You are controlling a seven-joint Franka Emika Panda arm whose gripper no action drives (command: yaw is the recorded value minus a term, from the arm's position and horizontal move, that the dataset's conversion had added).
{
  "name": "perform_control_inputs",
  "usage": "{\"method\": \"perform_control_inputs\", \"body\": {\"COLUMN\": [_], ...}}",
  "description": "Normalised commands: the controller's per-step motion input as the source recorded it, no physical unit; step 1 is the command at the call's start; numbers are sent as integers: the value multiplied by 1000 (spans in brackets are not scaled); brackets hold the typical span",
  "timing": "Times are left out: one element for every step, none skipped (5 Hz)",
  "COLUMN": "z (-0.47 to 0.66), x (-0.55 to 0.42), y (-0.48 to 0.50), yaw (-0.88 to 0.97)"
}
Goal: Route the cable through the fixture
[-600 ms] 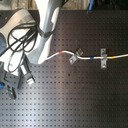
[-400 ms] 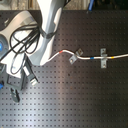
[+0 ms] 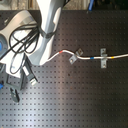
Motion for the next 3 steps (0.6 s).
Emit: {"method": "perform_control_inputs", "body": {"z": [-114, -164, -138], "x": [46, 27, -20], "y": [-52, -236, -270], "yaw": [-374, -371, -269]}}
